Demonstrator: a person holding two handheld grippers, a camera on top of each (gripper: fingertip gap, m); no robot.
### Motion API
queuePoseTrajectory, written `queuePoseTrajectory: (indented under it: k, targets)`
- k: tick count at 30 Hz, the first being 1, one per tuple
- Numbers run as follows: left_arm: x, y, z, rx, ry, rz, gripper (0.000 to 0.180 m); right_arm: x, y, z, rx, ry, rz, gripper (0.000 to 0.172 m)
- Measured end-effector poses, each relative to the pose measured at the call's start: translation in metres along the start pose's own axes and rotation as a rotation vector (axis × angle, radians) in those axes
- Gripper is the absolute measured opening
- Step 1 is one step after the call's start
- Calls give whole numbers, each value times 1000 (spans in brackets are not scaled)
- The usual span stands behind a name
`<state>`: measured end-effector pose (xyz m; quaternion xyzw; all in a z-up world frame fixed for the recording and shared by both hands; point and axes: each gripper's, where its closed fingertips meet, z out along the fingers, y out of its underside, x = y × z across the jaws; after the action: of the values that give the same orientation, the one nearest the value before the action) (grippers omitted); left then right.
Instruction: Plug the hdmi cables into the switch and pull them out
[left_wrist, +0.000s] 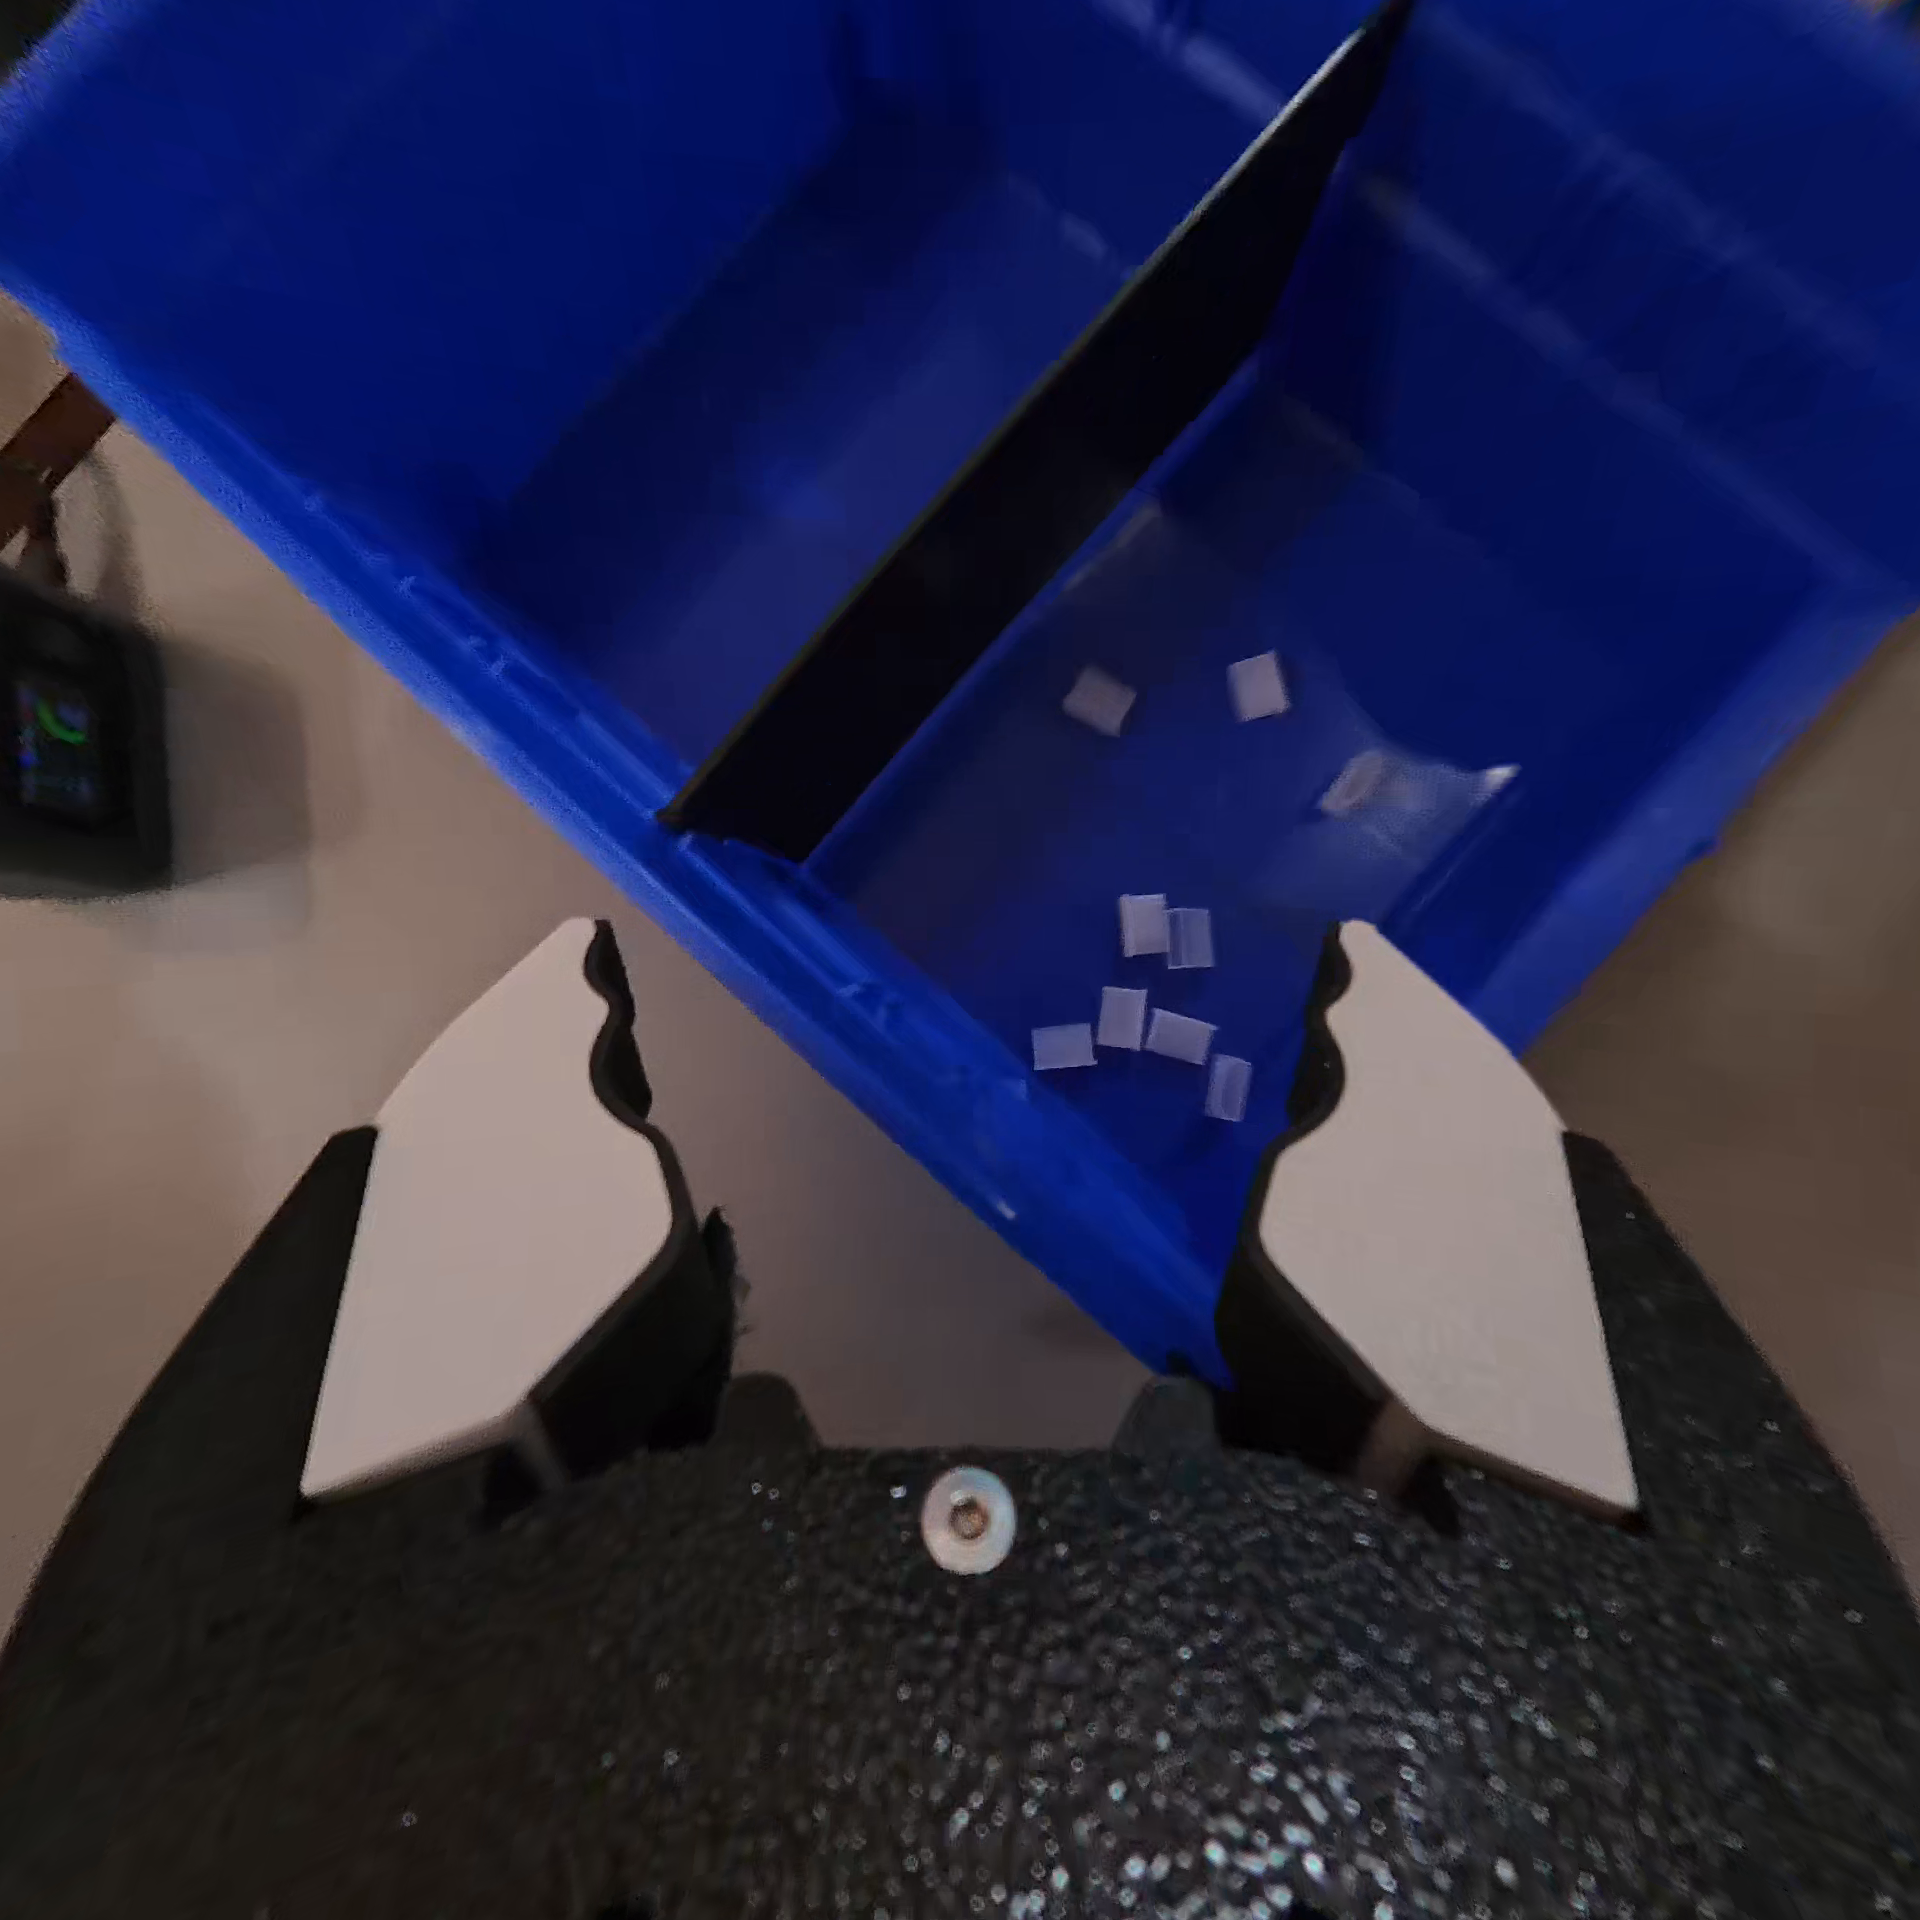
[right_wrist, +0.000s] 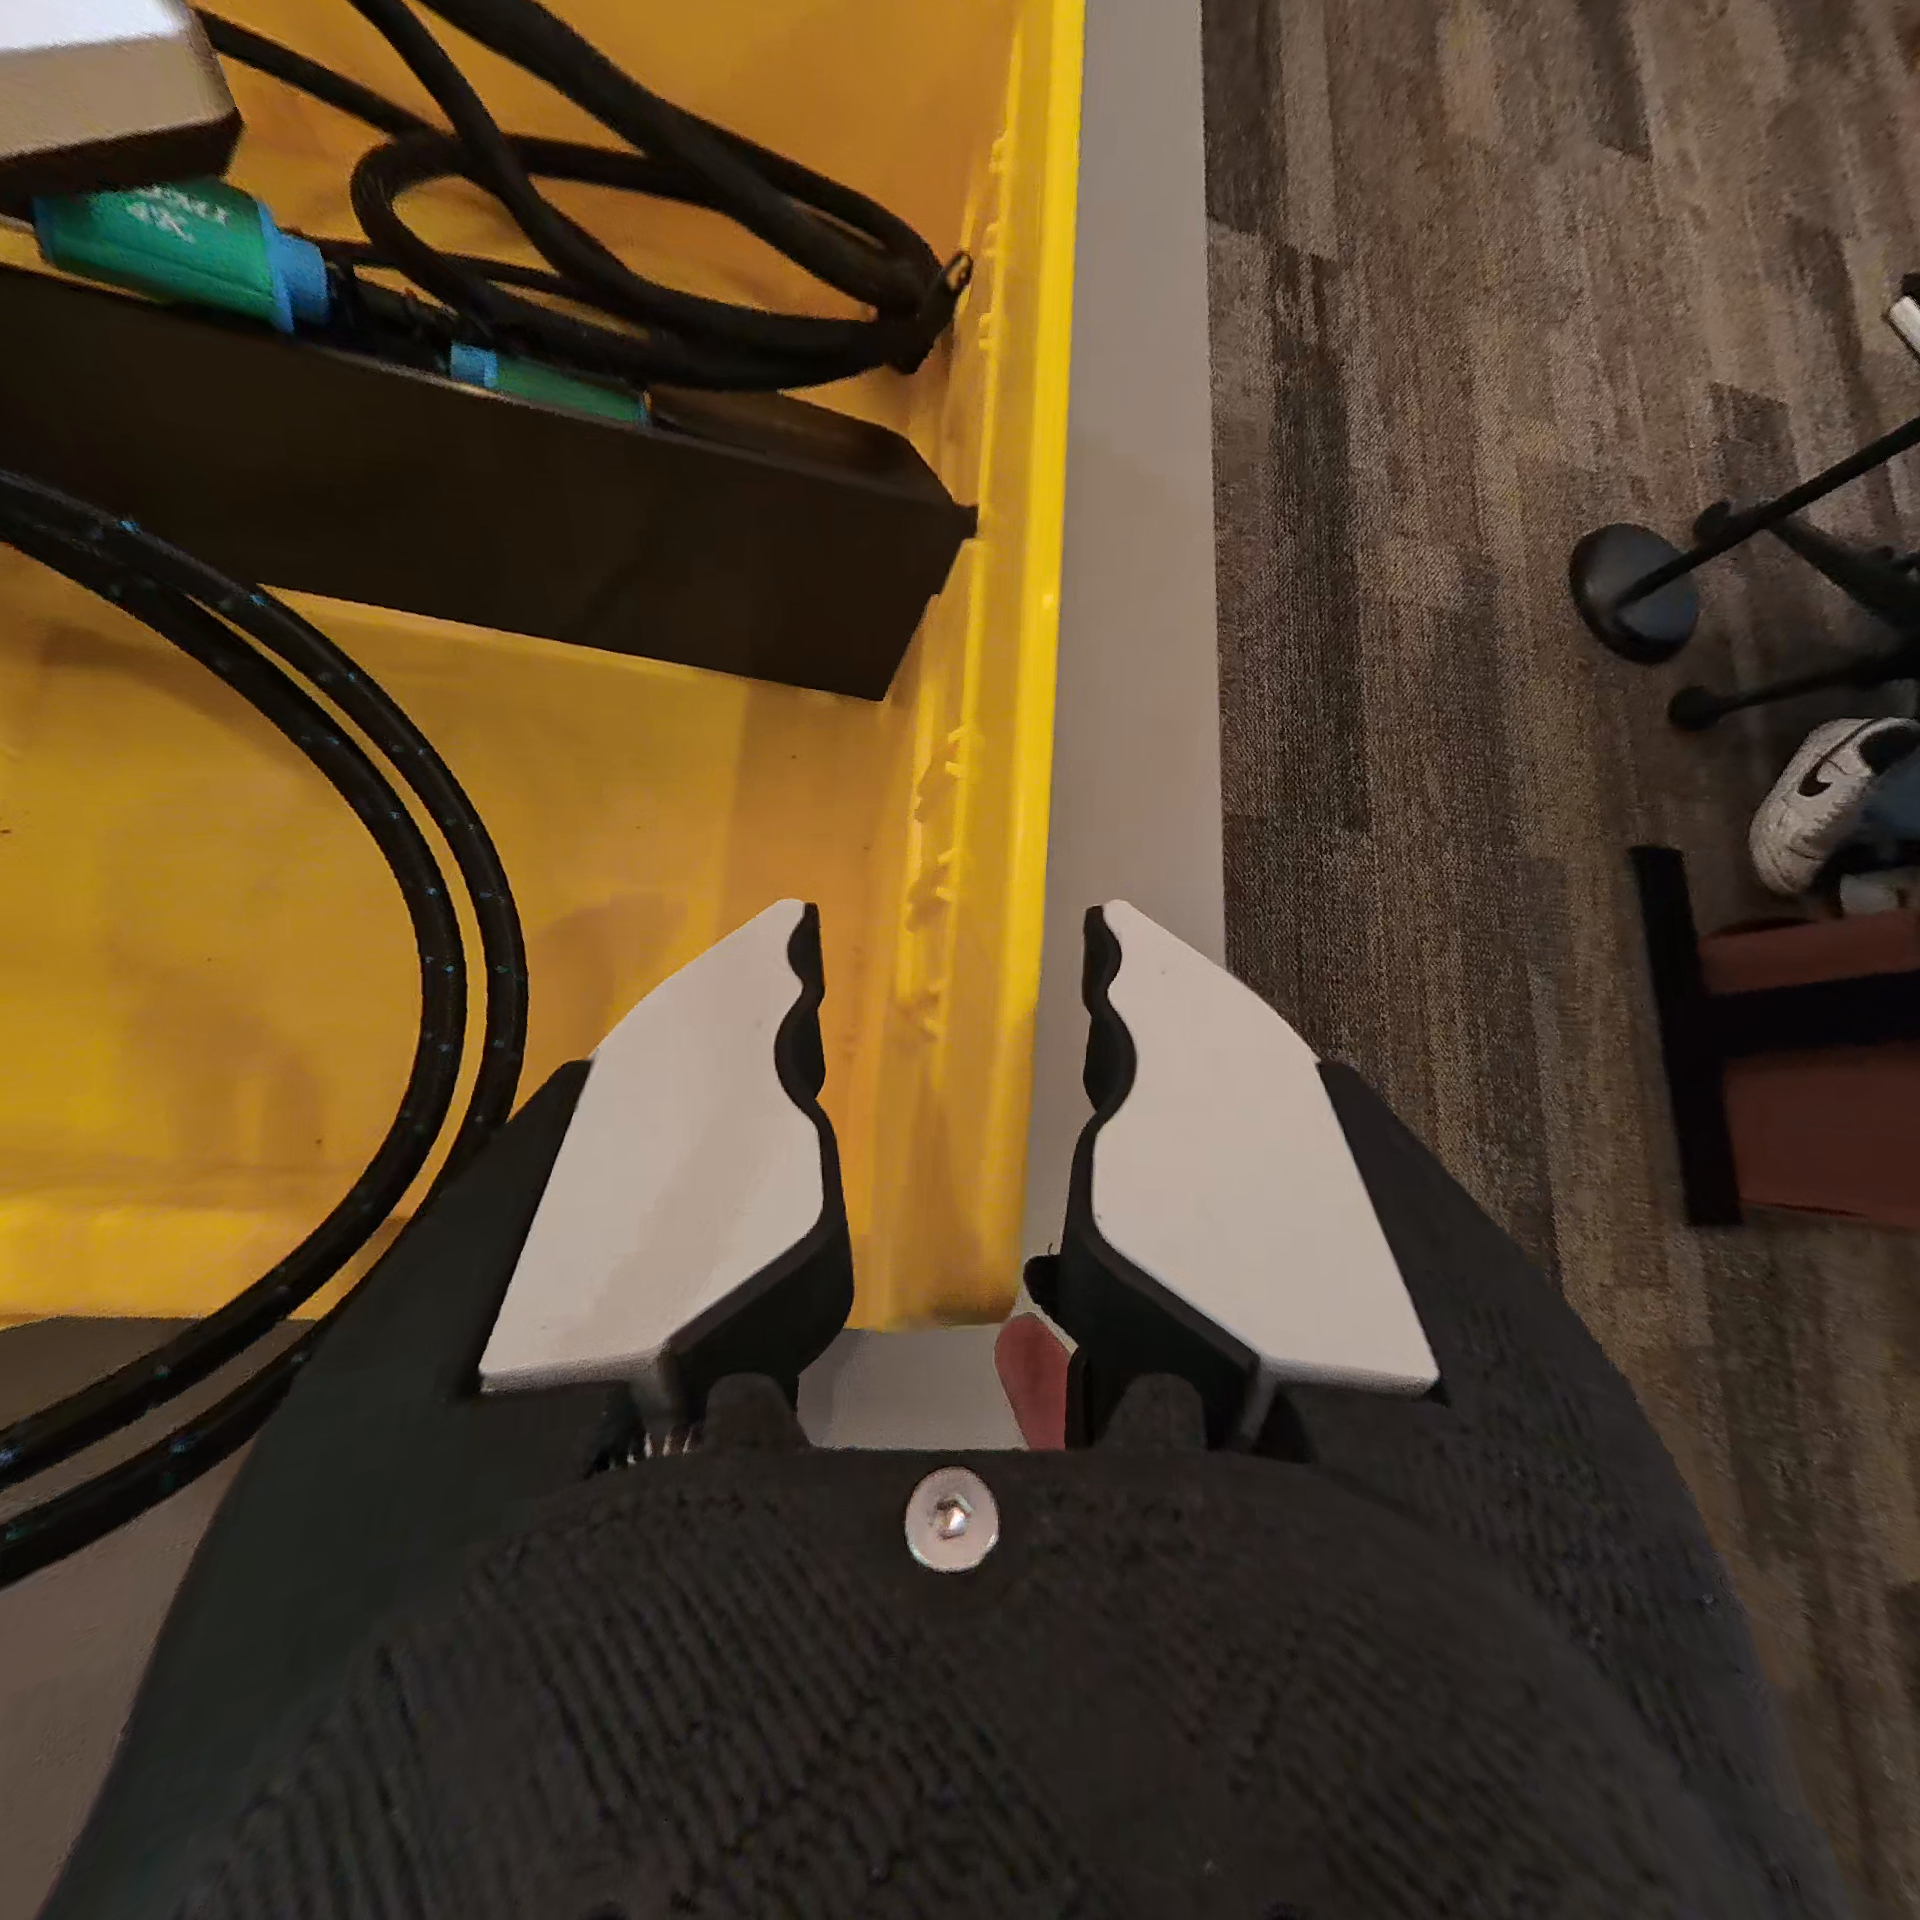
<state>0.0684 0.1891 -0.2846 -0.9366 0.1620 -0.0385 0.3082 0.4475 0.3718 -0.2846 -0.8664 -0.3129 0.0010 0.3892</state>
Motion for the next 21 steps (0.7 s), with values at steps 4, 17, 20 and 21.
queuePoseTrajectory:
  k: [4, 17, 20, 21]
  targets:
    - [-22, 20, 13, -105, -123, -55, 96, 3, 0, 2, 0, 102, -47, 36]
    - [-54, 63, -20, 70, 59, -243, 10, -39, 7, -24, 138, -35, 94, 6]
    - [-60, 90, -43, 102, 46, -262, 10, -50, 7, -29, 169, -5, 118, 6]
    - [-64, 100, -52, 116, 37, -279, 10, -54, 7, -31, 175, -5, 132, 6]
